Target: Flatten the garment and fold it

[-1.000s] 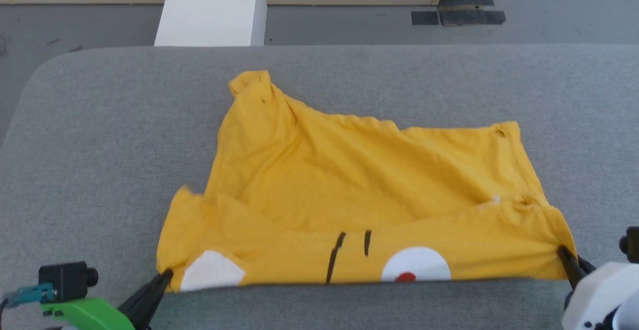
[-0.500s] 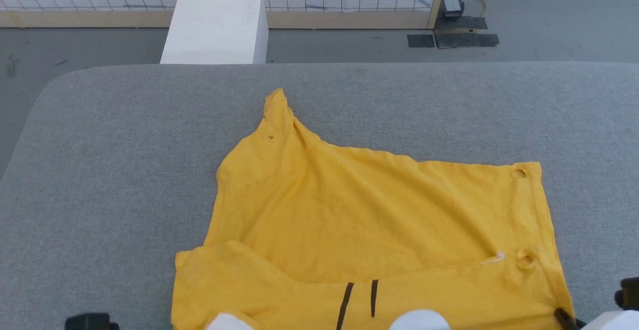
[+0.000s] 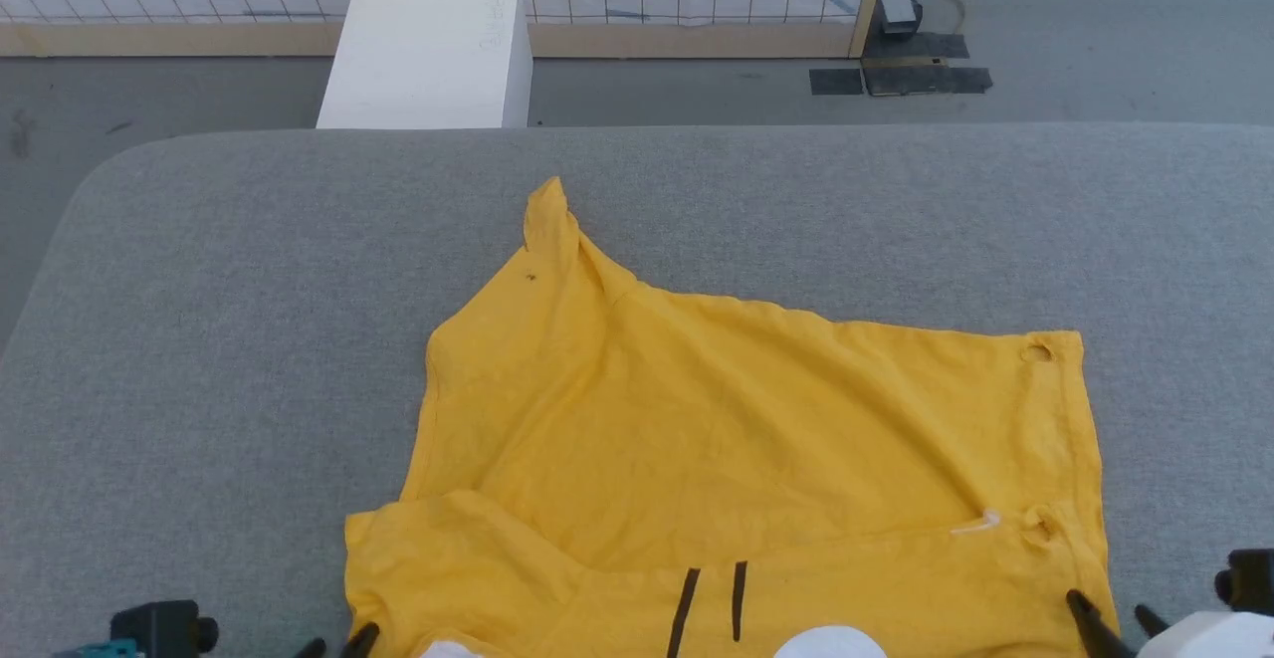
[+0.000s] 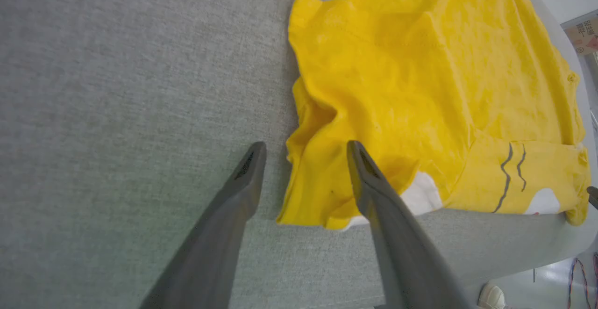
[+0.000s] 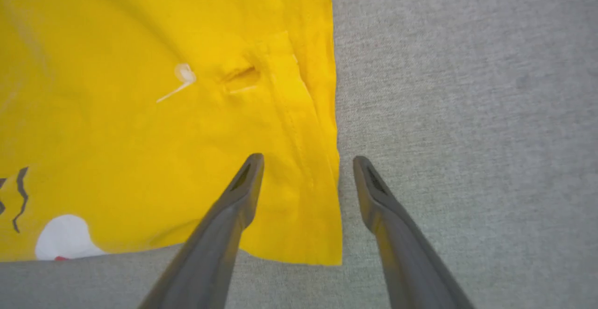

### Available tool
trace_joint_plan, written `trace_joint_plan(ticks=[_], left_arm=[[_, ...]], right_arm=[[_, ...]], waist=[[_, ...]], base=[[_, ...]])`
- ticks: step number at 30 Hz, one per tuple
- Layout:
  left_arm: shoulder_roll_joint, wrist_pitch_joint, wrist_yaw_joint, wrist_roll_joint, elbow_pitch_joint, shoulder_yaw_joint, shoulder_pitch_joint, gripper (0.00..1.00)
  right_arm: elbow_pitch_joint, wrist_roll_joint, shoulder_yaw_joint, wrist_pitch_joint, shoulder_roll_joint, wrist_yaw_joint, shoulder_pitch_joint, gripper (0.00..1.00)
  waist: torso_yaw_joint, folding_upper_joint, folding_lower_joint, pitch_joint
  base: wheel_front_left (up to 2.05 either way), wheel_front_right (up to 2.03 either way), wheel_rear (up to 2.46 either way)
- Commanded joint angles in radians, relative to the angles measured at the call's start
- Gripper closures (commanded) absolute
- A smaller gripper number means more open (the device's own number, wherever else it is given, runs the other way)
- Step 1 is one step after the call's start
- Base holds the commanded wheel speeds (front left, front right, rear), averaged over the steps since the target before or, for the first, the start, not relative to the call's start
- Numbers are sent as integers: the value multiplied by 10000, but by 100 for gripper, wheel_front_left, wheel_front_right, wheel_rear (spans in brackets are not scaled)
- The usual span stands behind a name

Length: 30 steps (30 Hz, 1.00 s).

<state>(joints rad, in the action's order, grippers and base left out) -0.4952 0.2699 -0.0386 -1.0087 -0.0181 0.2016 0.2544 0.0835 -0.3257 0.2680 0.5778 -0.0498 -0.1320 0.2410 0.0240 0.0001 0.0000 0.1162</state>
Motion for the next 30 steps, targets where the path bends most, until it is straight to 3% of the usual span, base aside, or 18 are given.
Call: trace_joint_plan(ticks=[1, 5, 9, 15, 20, 25, 30], left_arm=[[-115, -141, -82, -3, -164, -169, -60, 0], [-248, -897, -31, 257, -943, -695, 79, 0], [-120, -2647, 318, 1519, -1611, -1253, -176, 0], [835, -4911, 660, 2996, -1694, -1234, -673, 0], [1404, -5288, 834, 4657, -1341, -971, -860, 0], [1934, -5312, 660, 5354, -1104, -1032, -1031, 0], [1722, -5314, 377, 5662, -987, -1305, -1637, 0]], right_arm=[[305, -81, 107, -130, -5, 13, -183, 0], [1419, 63, 355, -615, -5, 13, -292, 0], [2254, 549, 144, -1940, -5, 13, -601, 0], [2119, 1065, -580, -4454, -5, 13, -828, 0], [1305, 1723, -1076, -6064, -5, 13, -720, 0], [607, 1982, -1223, -6801, -5, 13, -696, 0], [473, 2269, -1008, -7243, -5, 13, -993, 0]], waist=[[-4, -1, 0, -7], [-4, -1, 0, 25], [41, -1, 0, 120], [124, -1, 0, 214], [134, -1, 0, 263], [86, -1, 0, 339], [-8, -1, 0, 622]], base=[[0, 0, 0], [0, 0, 0], [0, 0, 0], [0, 0, 0], [0, 0, 0], [0, 0, 0], [0, 0, 0]])
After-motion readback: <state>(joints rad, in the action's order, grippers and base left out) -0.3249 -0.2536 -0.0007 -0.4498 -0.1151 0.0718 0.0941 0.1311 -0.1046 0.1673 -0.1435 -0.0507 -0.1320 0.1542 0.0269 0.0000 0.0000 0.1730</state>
